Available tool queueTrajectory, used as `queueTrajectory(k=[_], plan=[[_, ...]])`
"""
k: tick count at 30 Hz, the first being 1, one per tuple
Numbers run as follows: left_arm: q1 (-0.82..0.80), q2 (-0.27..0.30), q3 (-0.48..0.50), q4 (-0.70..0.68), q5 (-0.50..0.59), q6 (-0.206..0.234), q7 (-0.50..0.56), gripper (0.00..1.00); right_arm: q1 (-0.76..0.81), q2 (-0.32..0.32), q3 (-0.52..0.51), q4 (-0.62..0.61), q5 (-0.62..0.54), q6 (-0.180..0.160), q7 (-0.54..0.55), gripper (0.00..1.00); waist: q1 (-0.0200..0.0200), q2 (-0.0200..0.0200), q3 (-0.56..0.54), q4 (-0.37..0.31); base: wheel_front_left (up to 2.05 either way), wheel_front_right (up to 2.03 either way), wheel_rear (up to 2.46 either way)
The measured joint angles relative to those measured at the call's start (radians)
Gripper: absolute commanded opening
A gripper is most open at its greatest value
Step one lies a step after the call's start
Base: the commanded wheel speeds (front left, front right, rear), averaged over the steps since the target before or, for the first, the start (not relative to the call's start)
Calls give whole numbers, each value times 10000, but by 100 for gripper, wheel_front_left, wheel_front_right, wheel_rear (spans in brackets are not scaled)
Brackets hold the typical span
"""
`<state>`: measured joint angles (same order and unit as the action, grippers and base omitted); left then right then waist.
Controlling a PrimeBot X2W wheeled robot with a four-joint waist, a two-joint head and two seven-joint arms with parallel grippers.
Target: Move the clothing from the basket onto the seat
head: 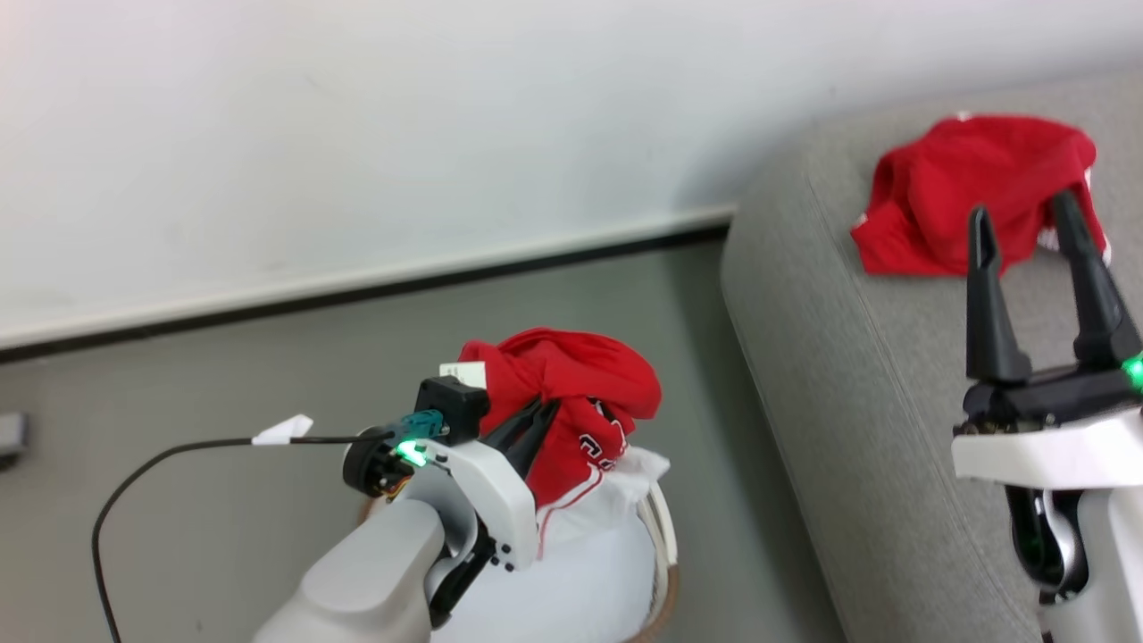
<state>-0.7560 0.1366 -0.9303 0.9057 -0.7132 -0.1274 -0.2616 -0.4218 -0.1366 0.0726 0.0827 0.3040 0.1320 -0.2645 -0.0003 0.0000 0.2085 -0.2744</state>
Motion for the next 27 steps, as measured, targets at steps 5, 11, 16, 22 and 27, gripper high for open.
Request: queueTrajectory(k=[5, 11, 16, 22, 27], plan=[[264, 249, 430, -1022, 165, 228, -13, 0, 535, -61, 86, 305, 173, 0, 0, 100, 0, 0, -847, 408, 0, 0, 0], [460, 564, 796, -2236, 207, 439, -15, 0, 1157, -21, 410, 602, 408, 0, 0, 100, 0, 0, -1637, 816, 0, 0, 0], [485, 863, 918, -3227, 144, 688, 171, 0, 1565, 102, 616, 709, 525, 0, -2, 100, 1, 0, -2059, 1059, 0, 0, 0], [478, 1179, 1202, -4598, -63, 986, 522, 0, 1962, 155, 740, 779, 598, 0, 0, 100, 2, 0, -2248, 1224, 0, 0, 0], [497, 1509, 1279, -5618, -88, 1308, 861, 0, 2126, 173, 991, 784, 660, 0, 0, 100, 2, 0, -2253, 1231, 0, 0, 0]])
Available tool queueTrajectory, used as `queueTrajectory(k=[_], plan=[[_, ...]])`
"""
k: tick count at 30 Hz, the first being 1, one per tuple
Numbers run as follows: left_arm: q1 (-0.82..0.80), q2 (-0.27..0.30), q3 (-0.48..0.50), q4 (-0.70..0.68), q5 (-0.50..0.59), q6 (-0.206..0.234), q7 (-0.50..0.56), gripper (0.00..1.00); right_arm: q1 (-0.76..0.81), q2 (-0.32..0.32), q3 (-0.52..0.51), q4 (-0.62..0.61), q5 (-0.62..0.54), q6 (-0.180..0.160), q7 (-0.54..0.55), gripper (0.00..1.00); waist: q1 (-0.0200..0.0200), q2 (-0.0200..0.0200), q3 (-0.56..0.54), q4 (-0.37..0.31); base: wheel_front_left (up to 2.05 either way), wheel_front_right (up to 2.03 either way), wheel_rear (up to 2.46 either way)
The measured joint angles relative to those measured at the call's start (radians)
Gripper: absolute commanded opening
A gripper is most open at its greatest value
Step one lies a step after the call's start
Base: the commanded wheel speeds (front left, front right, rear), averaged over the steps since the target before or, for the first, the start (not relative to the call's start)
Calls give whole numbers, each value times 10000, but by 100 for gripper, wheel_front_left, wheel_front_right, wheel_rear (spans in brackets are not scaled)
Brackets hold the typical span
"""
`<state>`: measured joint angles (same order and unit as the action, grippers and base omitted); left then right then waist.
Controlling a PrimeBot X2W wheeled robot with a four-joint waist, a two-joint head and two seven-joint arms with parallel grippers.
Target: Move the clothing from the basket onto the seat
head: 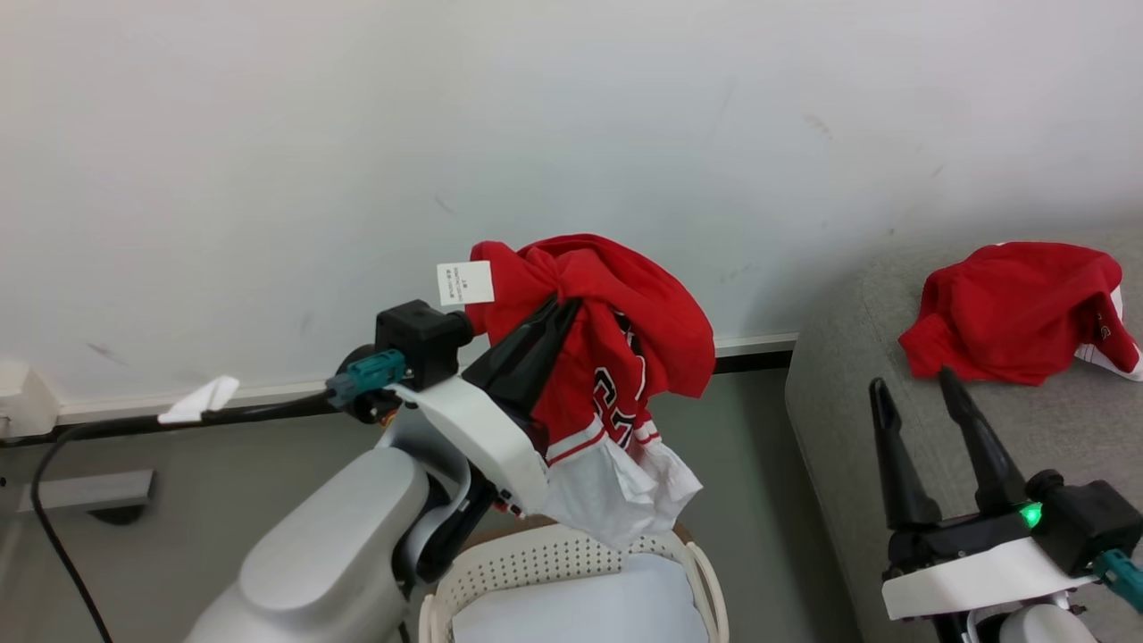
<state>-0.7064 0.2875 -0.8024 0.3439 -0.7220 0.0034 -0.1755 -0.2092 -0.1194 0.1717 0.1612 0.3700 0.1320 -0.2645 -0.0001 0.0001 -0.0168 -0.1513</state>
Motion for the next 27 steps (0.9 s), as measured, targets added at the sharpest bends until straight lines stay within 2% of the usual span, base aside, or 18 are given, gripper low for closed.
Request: queueTrajectory(k=[6, 13, 19, 27], plan=[[157, 242, 10, -842, 0, 316, 274, 0, 27, -15, 694, 84, 111, 0, 0, 100, 0, 0, 37, 11, 0, 0, 0], [200, 251, -113, -1244, -2, 405, 428, 0, -88, -109, 1939, 384, 268, 0, 0, 100, 1, 0, 45, 207, 0, 0, 0], [200, 73, -288, -1304, -2, 401, 431, 0, -479, -249, 3519, 920, 393, 0, 0, 100, 2, 0, 26, 535, 0, 0, 0], [198, -314, -675, -1375, 2, 261, 499, 0, -1156, -13, 4349, 2136, 1072, 0, 0, 100, 2, 0, -33, 1117, 0, 0, 0]])
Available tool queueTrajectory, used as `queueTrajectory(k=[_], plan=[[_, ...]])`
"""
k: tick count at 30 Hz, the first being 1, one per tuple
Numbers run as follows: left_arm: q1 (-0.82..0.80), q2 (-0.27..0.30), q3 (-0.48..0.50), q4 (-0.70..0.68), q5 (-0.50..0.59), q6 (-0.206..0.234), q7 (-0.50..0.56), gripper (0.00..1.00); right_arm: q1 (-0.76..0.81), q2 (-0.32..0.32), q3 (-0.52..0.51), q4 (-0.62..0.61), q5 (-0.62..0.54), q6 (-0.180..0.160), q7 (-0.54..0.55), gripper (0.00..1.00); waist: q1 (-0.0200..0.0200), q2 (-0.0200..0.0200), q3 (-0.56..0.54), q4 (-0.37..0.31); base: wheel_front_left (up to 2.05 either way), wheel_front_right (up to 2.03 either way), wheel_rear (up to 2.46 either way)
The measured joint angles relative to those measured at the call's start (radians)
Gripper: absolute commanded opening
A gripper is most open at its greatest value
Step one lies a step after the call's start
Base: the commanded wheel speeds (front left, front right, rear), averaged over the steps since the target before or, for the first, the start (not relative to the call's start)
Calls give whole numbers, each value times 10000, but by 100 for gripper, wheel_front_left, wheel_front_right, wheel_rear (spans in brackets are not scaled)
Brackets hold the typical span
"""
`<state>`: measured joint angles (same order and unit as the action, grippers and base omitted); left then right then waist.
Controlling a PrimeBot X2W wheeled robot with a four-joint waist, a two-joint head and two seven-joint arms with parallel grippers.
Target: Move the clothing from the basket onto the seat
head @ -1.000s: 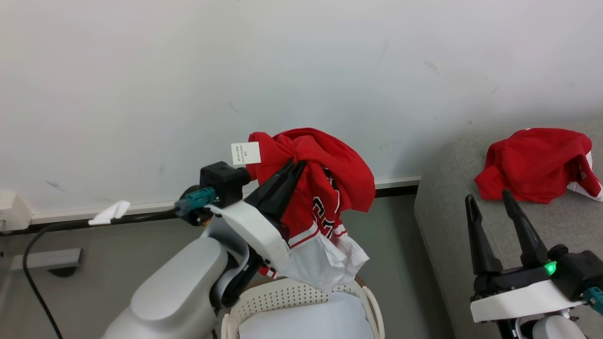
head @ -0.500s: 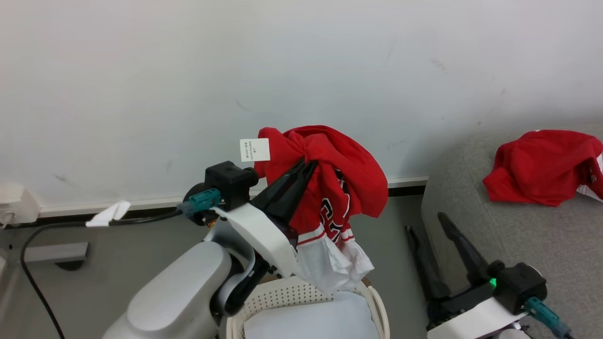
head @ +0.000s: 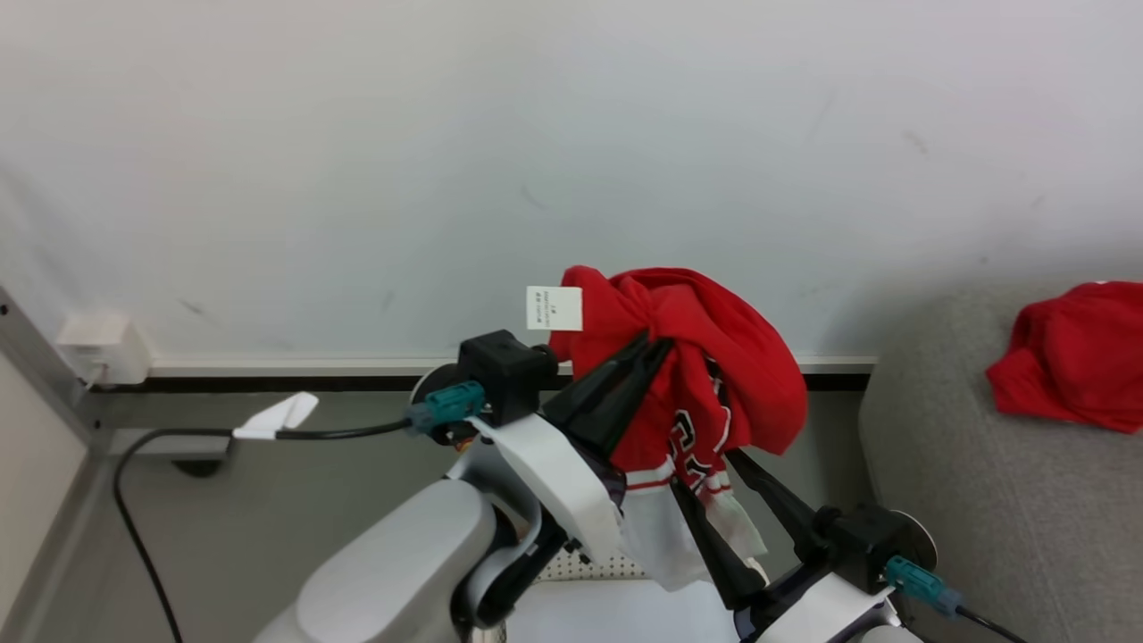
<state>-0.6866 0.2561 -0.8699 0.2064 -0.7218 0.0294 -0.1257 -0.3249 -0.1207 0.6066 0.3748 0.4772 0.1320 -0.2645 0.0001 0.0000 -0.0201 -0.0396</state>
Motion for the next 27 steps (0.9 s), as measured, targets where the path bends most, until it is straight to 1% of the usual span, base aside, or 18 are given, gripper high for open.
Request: queueTrajectory(k=[4, 12, 20, 22, 23, 24, 27], plan=[[2, -209, -261, -40, 12, -92, 27, 0, -290, 48, 217, 589, 104, 0, -2, 100, 0, 0, -30, 370, 0, 0, 0], [35, -602, -767, -142, 73, -290, 199, 0, -668, 261, 341, 1563, 199, 0, 0, 100, 0, 0, -97, 1141, 0, 0, 0], [91, -719, -984, -211, 61, -345, 330, 0, -986, 407, 102, 2109, 194, 0, 0, 100, 0, 0, -146, 1670, 0, 0, 0], [91, -713, -984, -211, 33, -343, 330, 0, -1040, 439, 25, 2144, 180, 0, 0, 48, 0, 0, -136, 1718, 0, 0, 0], [91, -709, -984, -209, 31, -341, 330, 0, -1040, 458, 10, 2167, 167, 0, 0, 29, 0, 0, -127, 1731, 0, 0, 0], [92, -706, -982, -205, 29, -328, 330, 0, -1040, 474, -8, 2176, 161, 0, 0, 0, 0, 0, -118, 1737, 0, 0, 0], [93, -658, -957, -178, 4, -313, 328, 0, -1036, 497, -61, 2178, 157, 0, 0, 0, 0, 0, -94, 1712, 0, 0, 0]])
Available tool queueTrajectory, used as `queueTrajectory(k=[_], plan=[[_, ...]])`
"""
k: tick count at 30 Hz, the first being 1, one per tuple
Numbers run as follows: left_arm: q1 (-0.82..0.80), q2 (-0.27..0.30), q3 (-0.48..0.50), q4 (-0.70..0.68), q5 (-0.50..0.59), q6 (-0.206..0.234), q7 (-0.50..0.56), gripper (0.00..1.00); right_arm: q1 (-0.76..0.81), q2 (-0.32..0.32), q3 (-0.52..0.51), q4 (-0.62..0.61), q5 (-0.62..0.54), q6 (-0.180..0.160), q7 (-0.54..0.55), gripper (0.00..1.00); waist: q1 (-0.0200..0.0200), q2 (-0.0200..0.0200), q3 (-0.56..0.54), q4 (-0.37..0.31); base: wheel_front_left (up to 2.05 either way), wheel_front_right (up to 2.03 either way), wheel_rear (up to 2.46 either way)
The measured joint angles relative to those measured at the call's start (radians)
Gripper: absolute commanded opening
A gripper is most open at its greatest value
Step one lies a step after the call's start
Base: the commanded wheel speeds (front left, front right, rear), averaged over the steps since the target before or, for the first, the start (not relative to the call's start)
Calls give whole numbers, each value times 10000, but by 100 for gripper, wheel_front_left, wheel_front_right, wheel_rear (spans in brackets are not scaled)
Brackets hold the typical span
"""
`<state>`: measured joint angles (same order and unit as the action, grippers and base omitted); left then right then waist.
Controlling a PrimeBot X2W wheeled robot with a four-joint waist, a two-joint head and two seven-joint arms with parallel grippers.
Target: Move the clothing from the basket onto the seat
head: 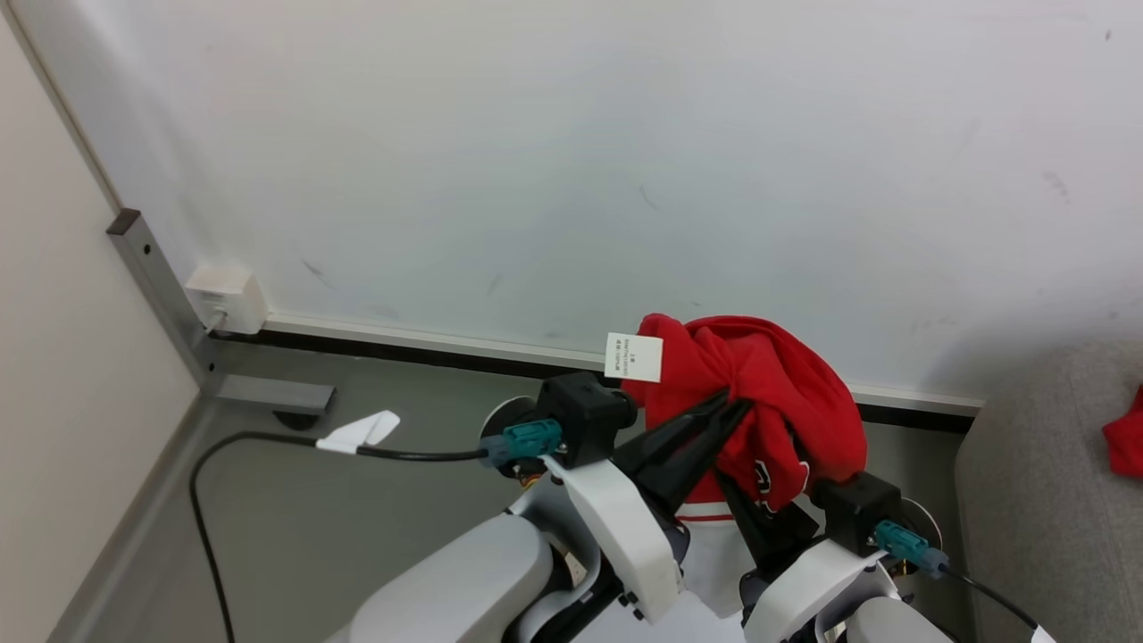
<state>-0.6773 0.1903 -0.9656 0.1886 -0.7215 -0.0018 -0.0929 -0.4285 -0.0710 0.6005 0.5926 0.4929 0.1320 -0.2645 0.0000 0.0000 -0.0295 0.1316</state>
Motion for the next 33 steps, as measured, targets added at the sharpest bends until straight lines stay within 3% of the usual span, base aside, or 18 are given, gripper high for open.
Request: queueTrajectory(k=[8, 18, 19, 21, 33], plan=[[40, 136, 138, 251, -36, 73, -161, 0, 153, -69, -385, -215, -54, 0, 4, 0, 0, 0, 49, -279, 0, 0, 0], [363, 355, 157, 594, -109, 176, -481, 0, 801, -259, -1902, -1459, -199, 0, 4, 0, 0, 0, 110, -864, 0, 0, 0], [383, 347, 127, 600, -109, 151, -485, 11, 846, -293, -1977, -1555, -240, 0, 4, 0, 0, 0, 119, -946, 0, 0, 0], [394, 378, -15, 598, -58, 115, -500, 99, 871, -347, -2142, -1772, -339, 0, 2, 0, 0, 0, 141, -1128, 0, 0, 0], [612, 474, -263, 313, 96, 153, -593, 100, 797, -826, -3104, -2566, -796, 0, 4, 0, 0, 0, 344, -2680, 0, 0, 0]])
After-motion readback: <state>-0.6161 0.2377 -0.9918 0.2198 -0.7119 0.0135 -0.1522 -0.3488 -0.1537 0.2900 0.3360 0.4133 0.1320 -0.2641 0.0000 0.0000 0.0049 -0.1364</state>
